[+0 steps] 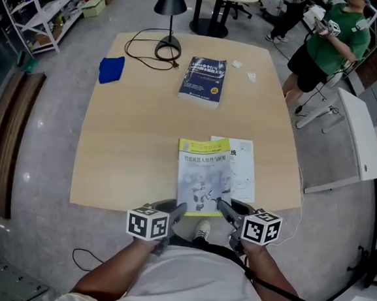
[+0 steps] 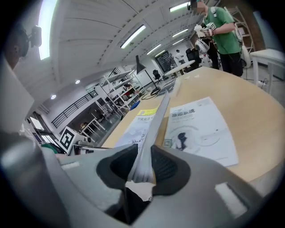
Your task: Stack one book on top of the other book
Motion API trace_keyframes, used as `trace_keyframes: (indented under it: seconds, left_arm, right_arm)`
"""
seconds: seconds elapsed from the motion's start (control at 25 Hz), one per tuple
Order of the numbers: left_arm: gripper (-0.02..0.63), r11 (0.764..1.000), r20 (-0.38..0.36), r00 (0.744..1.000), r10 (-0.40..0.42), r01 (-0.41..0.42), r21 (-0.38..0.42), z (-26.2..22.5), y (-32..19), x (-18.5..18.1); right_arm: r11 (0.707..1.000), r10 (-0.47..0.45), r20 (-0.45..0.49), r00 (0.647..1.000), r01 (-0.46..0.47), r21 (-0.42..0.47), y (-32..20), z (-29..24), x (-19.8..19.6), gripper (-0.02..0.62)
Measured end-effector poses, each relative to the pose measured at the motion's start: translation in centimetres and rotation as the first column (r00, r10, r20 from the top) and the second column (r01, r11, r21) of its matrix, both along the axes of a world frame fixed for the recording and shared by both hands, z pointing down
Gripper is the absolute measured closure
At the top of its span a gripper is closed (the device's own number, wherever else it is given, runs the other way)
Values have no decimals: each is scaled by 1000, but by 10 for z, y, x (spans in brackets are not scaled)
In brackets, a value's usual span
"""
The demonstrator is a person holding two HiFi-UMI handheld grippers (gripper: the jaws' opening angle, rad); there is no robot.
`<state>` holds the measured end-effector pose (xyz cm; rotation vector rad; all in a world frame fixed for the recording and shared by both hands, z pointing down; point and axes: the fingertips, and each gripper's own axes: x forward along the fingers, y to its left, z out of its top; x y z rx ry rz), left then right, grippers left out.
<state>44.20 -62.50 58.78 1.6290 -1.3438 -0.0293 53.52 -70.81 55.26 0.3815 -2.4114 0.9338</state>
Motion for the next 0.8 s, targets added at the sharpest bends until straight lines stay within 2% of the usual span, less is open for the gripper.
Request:
trace_keyframes:
  seconds: [0.2,0.4,0.6,0.8]
  left_arm:
    - [472,1000,19,999,29,-29,3,-1,-54,55]
    - [471,999,60,998,32,-31,-10,2,-93,80]
    - [471,999,74,997,17,-15,-31,14,-103,80]
    - [469,996,106,994,26,-17,-87,42,-103,73]
  right_arm:
    - [999,54,15,998,-54,0,-48,1,59,500]
    - [998,61,28,998,-61,12,-86,6,85,500]
    - [998,50,35,998,-51,29,-98,17,84,499]
    - [999,44,0,999,-44,-5,-97,43,77,500]
